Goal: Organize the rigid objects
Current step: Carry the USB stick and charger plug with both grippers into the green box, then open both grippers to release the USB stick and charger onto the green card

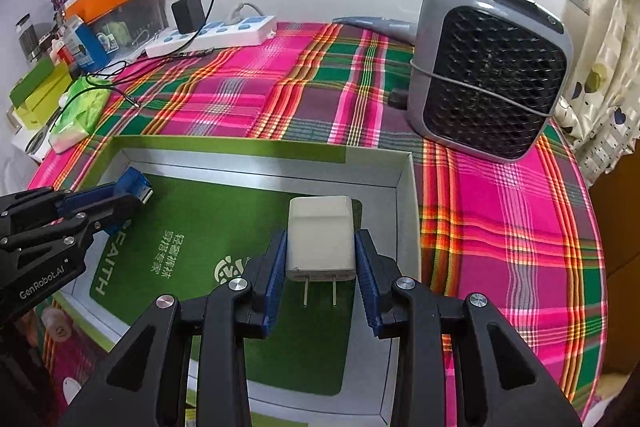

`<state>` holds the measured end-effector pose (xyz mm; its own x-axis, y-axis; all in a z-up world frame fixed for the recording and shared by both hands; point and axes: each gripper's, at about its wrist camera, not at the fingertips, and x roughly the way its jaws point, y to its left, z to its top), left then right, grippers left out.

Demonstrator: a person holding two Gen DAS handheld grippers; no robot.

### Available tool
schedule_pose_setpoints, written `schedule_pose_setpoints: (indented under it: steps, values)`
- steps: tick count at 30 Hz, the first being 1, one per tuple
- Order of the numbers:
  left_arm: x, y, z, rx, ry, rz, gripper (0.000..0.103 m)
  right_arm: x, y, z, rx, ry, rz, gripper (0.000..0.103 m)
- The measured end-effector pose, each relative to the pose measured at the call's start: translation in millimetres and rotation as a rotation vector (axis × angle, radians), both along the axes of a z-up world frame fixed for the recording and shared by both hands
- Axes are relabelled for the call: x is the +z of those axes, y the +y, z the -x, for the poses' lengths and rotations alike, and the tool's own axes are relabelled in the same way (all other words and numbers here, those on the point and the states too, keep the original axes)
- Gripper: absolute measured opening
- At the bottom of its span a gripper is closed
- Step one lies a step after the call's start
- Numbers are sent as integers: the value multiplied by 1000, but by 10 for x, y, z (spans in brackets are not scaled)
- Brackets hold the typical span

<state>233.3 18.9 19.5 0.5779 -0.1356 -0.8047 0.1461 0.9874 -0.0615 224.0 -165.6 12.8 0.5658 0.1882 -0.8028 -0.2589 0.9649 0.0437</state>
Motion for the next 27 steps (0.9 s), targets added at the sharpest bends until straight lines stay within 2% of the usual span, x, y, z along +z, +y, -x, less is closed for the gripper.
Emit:
schedule_pose_setpoints:
  steps: [19, 27]
  values:
    - [-12, -15, -10, -5, -2, -15, 22, -26, 19, -33, 5, 3, -13, 35]
    - [38, -25, 49, -9, -19, -11, 33, 5, -16, 4, -5, -11, -31, 36]
